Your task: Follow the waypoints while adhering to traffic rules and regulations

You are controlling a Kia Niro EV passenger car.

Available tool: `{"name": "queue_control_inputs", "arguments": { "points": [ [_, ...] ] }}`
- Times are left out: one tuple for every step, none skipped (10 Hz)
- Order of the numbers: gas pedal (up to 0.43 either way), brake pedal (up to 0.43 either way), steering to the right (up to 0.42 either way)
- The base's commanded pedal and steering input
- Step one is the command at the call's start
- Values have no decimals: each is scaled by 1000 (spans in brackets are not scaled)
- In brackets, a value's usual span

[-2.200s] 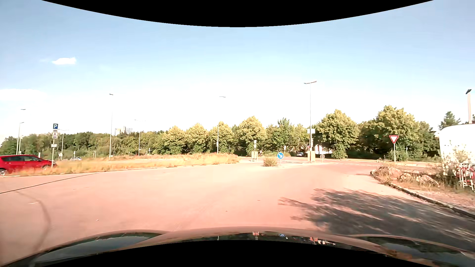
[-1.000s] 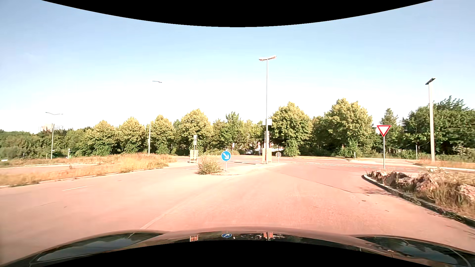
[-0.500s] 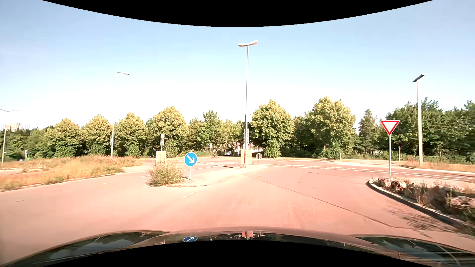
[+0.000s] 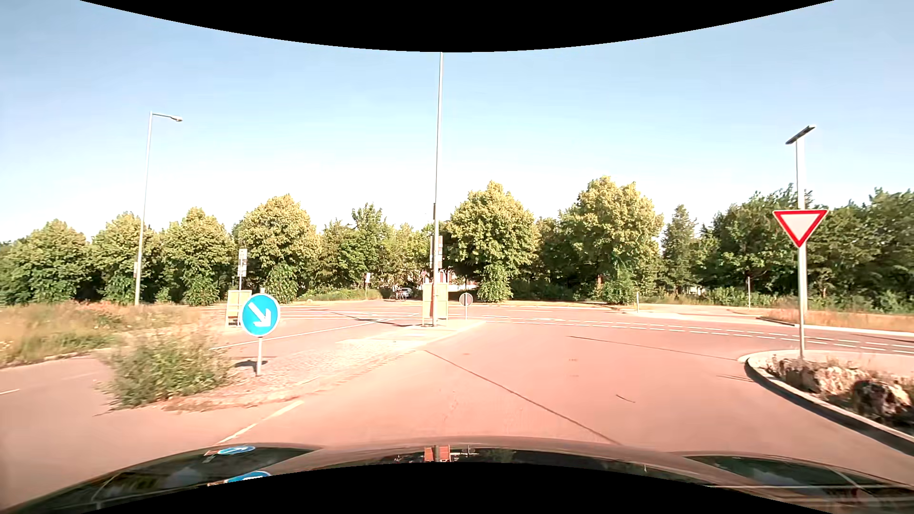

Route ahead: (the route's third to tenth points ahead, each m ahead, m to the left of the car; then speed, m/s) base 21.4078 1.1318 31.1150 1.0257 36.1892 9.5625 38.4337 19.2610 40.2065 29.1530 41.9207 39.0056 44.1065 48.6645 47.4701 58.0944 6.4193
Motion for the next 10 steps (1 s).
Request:
{"name": "queue_control_inputs", "arguments": {
  "points": [
    [0, 6, 77],
    [0, 6, 74],
    [0, 12, 69],
    [0, 18, 65],
    [0, 30, 57],
    [0, 43, 54],
    [0, 61, 55],
    [0, 128, 55],
    [0, 183, 55],
    [0, 220, 55]
  ]
}}
